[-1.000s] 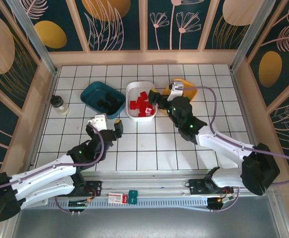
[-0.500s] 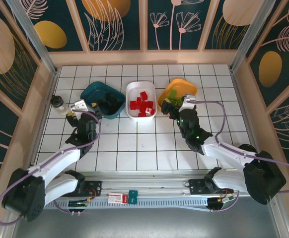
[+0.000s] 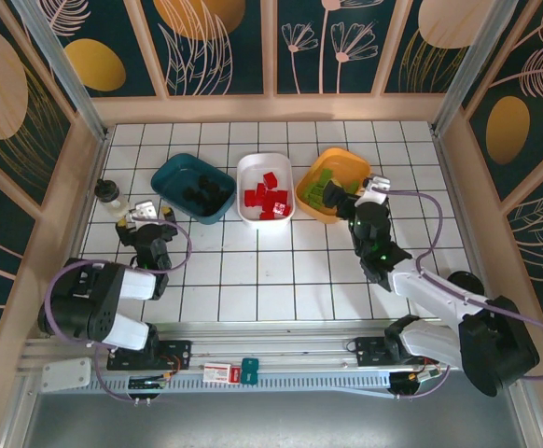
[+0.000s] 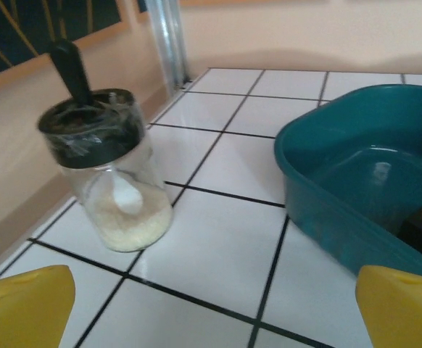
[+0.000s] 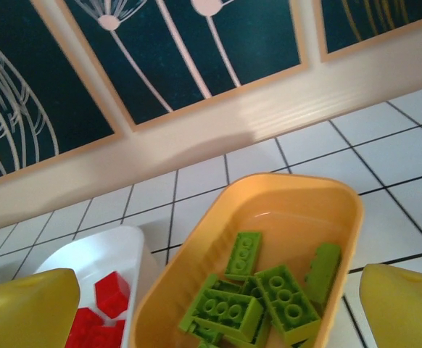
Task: Sort the legos into containers by color
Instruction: Reset both arms
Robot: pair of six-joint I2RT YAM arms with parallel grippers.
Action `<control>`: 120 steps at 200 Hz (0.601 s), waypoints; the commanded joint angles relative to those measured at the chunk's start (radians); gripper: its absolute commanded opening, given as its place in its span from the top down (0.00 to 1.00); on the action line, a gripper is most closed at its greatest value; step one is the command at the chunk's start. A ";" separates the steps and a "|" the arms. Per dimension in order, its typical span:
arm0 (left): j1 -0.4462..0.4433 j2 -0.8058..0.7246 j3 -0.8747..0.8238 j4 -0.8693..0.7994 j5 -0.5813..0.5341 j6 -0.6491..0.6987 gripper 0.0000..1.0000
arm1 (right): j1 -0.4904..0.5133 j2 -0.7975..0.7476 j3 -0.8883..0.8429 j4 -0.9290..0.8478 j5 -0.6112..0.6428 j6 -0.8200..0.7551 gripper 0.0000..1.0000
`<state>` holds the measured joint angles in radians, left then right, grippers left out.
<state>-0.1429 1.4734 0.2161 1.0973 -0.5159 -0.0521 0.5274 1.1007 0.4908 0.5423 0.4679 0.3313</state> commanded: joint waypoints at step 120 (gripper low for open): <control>0.085 0.047 -0.003 0.222 0.146 -0.052 0.01 | -0.375 0.030 -0.239 0.410 -0.097 -0.337 0.01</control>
<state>-0.0650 1.5204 0.1993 1.2823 -0.3885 -0.0830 0.2279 1.0641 0.2737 0.8001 0.4217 0.0692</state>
